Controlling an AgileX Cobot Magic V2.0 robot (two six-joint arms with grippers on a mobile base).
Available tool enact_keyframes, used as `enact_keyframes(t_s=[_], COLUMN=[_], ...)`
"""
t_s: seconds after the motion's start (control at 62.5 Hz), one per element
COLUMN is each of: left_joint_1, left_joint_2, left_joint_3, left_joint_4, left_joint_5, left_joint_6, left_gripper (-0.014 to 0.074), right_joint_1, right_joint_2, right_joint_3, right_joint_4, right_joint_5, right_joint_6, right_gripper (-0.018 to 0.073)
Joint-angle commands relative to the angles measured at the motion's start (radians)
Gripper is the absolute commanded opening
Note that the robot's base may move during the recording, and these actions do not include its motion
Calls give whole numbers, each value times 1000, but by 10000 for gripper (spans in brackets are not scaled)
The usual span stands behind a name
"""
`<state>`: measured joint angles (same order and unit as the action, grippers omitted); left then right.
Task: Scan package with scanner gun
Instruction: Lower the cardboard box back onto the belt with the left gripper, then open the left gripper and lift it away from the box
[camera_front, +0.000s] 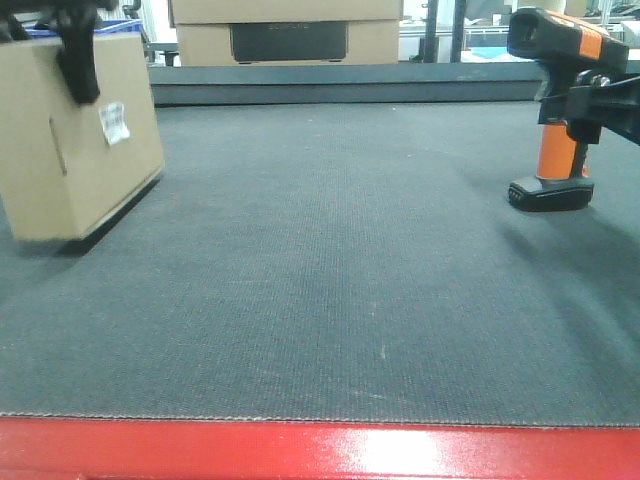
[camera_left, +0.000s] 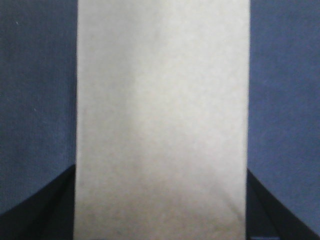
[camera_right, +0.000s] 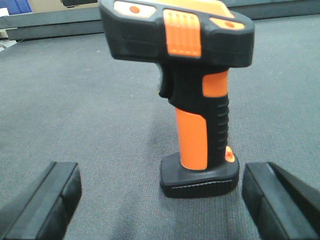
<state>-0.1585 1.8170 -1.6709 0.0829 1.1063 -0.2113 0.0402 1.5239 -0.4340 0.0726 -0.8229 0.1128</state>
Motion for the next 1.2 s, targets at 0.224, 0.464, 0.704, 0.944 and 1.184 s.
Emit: enact_keyframes(t_s=[0.224, 0.464, 0.704, 0.944, 1.184], left_joint_1=[3, 3, 1, 1, 1], left_joint_2=[-13, -13, -28, -152, -283], left_joint_3=[24, 24, 17, 13, 45], left_joint_4=[-8, -5, 0, 0, 0], left_joint_5=[-32, -32, -30, -25, -81], left_joint_6=[2, 2, 2, 2, 2], left_gripper=[85, 548, 559, 465, 395], right_joint_1=[1, 1, 1, 1, 1], right_joint_2=[-10, -10, -10, -13, -88], right_joint_3=[7, 7, 7, 7, 7], right_joint_4=[-10, -10, -10, -10, -10], right_joint_5=[-7, -7, -7, -7, 27], right_joint_6=[-2, -2, -2, -2, -2], right_gripper=[561, 561, 561, 561, 561])
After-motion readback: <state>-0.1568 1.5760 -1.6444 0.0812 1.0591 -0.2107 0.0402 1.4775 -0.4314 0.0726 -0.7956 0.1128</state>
